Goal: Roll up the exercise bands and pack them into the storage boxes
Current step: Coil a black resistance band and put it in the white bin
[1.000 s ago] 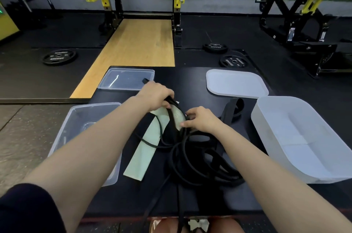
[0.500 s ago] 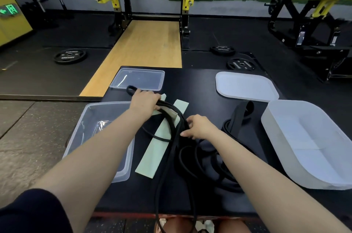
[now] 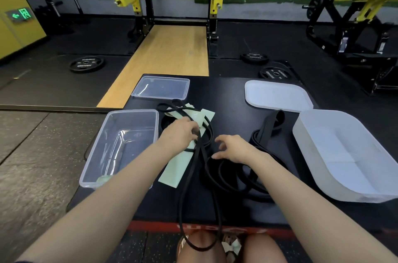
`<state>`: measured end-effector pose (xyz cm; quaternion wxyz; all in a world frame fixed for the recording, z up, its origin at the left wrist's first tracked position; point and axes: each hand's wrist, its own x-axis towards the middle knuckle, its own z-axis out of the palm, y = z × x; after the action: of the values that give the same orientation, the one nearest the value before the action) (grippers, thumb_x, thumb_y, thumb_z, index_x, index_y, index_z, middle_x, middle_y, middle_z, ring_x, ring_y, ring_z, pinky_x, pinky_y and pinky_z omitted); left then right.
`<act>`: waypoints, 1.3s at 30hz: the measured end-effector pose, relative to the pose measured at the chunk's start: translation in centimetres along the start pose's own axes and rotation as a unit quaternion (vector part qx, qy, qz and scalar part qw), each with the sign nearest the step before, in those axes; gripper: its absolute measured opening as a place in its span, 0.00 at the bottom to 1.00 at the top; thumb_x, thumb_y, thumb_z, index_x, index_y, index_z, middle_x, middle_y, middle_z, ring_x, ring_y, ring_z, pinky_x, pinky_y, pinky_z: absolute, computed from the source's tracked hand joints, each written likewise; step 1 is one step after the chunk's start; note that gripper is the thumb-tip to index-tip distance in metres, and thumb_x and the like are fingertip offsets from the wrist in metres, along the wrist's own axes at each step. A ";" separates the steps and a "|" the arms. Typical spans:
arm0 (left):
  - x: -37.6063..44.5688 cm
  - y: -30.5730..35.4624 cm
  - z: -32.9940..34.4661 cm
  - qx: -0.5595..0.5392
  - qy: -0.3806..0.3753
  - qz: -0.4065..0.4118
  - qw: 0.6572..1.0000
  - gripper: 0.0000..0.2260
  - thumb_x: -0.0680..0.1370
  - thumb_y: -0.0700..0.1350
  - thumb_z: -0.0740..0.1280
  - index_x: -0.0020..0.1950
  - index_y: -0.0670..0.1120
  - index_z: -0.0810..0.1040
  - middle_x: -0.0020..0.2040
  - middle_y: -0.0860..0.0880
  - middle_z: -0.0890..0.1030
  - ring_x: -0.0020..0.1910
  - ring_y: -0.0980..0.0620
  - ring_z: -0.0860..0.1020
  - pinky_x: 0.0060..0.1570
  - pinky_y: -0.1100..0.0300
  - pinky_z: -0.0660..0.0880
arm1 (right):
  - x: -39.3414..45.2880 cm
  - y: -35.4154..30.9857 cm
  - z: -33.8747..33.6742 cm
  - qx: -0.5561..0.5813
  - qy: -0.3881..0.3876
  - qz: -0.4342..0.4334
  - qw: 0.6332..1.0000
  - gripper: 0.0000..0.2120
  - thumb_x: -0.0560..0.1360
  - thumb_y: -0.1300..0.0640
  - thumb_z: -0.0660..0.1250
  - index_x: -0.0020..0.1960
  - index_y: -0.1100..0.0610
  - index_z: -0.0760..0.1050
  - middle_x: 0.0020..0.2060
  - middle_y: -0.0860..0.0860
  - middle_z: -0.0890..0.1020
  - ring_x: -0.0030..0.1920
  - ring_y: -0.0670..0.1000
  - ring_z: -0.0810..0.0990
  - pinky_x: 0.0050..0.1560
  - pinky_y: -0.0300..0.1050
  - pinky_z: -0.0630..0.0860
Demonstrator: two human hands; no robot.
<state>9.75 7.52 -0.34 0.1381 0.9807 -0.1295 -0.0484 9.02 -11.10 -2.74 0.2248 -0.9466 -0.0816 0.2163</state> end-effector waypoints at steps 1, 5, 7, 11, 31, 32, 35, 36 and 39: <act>-0.7 0.3 0.3 -0.026 -0.026 -0.027 0.999 0.10 0.78 0.47 0.65 0.58 0.48 0.77 0.58 0.48 0.77 0.56 0.48 0.75 0.54 0.55 0.73 | -0.4 0.2 0.0 -0.017 -0.019 0.000 1.000 0.27 0.72 0.48 0.71 0.68 0.54 0.69 0.58 0.51 0.78 0.56 0.52 0.77 0.57 0.42 0.72; -2.9 1.6 2.8 -0.062 -0.084 -0.075 0.992 0.17 0.79 0.46 0.63 0.67 0.50 0.71 0.59 0.45 0.77 0.57 0.45 0.76 0.57 0.54 0.74 | -2.0 0.0 -0.2 -0.077 -0.043 -0.022 0.996 0.20 0.73 0.51 0.70 0.64 0.52 0.75 0.56 0.50 0.80 0.57 0.51 0.76 0.54 0.39 0.69; -3.6 2.7 3.8 -0.051 -0.111 -0.053 0.991 0.22 0.81 0.44 0.58 0.74 0.54 0.61 0.63 0.42 0.72 0.57 0.42 0.75 0.56 0.55 0.72 | -2.7 0.1 -0.5 -0.093 -0.052 -0.027 0.994 0.17 0.74 0.52 0.70 0.62 0.53 0.77 0.56 0.50 0.81 0.58 0.50 0.77 0.54 0.37 0.69; -4.1 5.0 5.1 0.005 -0.158 -0.075 0.985 0.20 0.83 0.48 0.52 0.75 0.58 0.58 0.70 0.42 0.59 0.63 0.42 0.70 0.59 0.53 0.69 | -3.7 1.2 -1.3 -0.124 -0.095 -0.006 0.988 0.15 0.72 0.53 0.72 0.58 0.54 0.80 0.55 0.49 0.82 0.56 0.49 0.78 0.55 0.38 0.71; -3.5 4.3 1.1 -0.078 0.119 -0.116 0.983 0.21 0.75 0.31 0.59 0.63 0.49 0.75 0.61 0.46 0.74 0.58 0.43 0.74 0.52 0.55 0.71 | -4.3 1.2 0.0 0.001 0.065 -0.047 0.997 0.17 0.75 0.47 0.67 0.60 0.55 0.78 0.54 0.51 0.82 0.53 0.48 0.79 0.56 0.39 0.73; -3.0 3.9 0.4 -0.079 0.135 -0.111 0.981 0.21 0.75 0.31 0.59 0.63 0.48 0.75 0.61 0.46 0.75 0.58 0.43 0.75 0.51 0.54 0.72 | -4.2 1.1 -0.1 0.013 0.074 -0.050 0.996 0.18 0.75 0.48 0.67 0.62 0.55 0.77 0.56 0.51 0.81 0.56 0.48 0.79 0.58 0.39 0.72; -1.6 2.5 -1.1 -0.068 0.164 -0.091 0.980 0.21 0.74 0.29 0.58 0.63 0.47 0.75 0.61 0.46 0.75 0.56 0.44 0.75 0.49 0.53 0.73 | -3.7 0.3 -0.2 0.031 0.093 -0.064 0.993 0.21 0.76 0.49 0.67 0.66 0.54 0.73 0.60 0.52 0.80 0.60 0.49 0.77 0.63 0.42 0.71; -1.2 2.0 -1.4 -0.054 0.165 -0.078 0.982 0.22 0.74 0.28 0.58 0.63 0.46 0.75 0.61 0.46 0.75 0.55 0.44 0.75 0.49 0.53 0.74 | -3.4 -0.1 -0.2 0.025 0.099 -0.069 0.992 0.22 0.76 0.49 0.66 0.68 0.53 0.71 0.61 0.53 0.79 0.62 0.50 0.76 0.63 0.43 0.71; -0.4 1.2 -1.7 0.022 0.132 -0.043 0.990 0.24 0.73 0.28 0.58 0.65 0.45 0.73 0.63 0.46 0.73 0.59 0.43 0.74 0.54 0.50 0.74 | -1.9 -1.6 0.1 -0.021 0.118 -0.099 0.988 0.26 0.78 0.48 0.62 0.74 0.52 0.63 0.70 0.52 0.70 0.69 0.52 0.68 0.66 0.45 0.66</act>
<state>9.33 6.98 1.59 0.1298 0.9860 -0.0692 0.0788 7.22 -10.16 -1.38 0.2331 -0.9572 -0.1524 0.0785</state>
